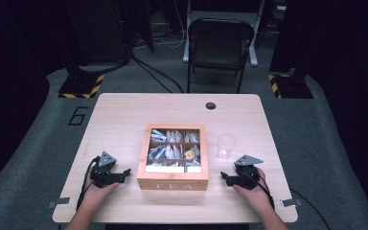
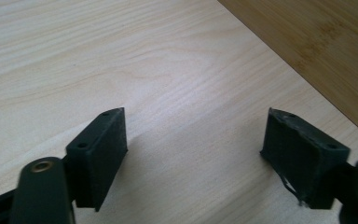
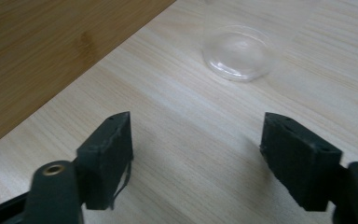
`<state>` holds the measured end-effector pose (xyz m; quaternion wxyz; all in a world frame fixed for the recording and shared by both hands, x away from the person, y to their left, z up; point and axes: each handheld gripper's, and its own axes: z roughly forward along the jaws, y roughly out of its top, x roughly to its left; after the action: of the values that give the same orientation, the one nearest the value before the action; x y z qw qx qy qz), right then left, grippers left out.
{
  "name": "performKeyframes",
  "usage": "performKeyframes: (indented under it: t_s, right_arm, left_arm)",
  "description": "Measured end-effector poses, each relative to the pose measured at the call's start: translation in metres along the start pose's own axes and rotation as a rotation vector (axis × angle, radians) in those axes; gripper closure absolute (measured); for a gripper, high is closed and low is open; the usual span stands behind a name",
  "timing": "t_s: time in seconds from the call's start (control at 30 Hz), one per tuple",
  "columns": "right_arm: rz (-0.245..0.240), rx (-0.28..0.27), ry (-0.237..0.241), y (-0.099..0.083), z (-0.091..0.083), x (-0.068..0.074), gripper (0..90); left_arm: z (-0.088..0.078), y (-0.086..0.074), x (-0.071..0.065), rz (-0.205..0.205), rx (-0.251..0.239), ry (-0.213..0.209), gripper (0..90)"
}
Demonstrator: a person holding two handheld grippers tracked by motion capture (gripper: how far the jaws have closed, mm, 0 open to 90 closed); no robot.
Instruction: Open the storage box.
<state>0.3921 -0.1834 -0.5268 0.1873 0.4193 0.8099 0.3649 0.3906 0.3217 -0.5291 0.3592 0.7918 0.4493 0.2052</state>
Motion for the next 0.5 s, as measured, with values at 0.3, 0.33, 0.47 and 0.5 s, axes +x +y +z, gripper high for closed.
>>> performKeyframes:
  t_s: [0.3,0.33,0.47,0.5]
  right_arm:
    - [0.001,0.021,0.020,0.003,-0.006,0.004,39.9]
    - [0.005,0.015,0.017,0.004,-0.007,0.006,40.5]
    - [0.035,-0.016,0.065,0.011,-0.018,0.011,48.0]
    - [0.031,-0.021,0.068,0.012,-0.019,0.011,49.2]
  left_arm:
    - [-0.007,0.002,-0.001,-0.044,-0.003,-0.031,34.7]
    - [-0.009,0.004,-0.002,-0.037,-0.003,-0.038,35.1]
    - [-0.020,0.009,-0.009,-0.019,-0.027,-0.047,39.0]
    - [-0.022,0.010,-0.010,-0.020,-0.028,-0.051,40.1]
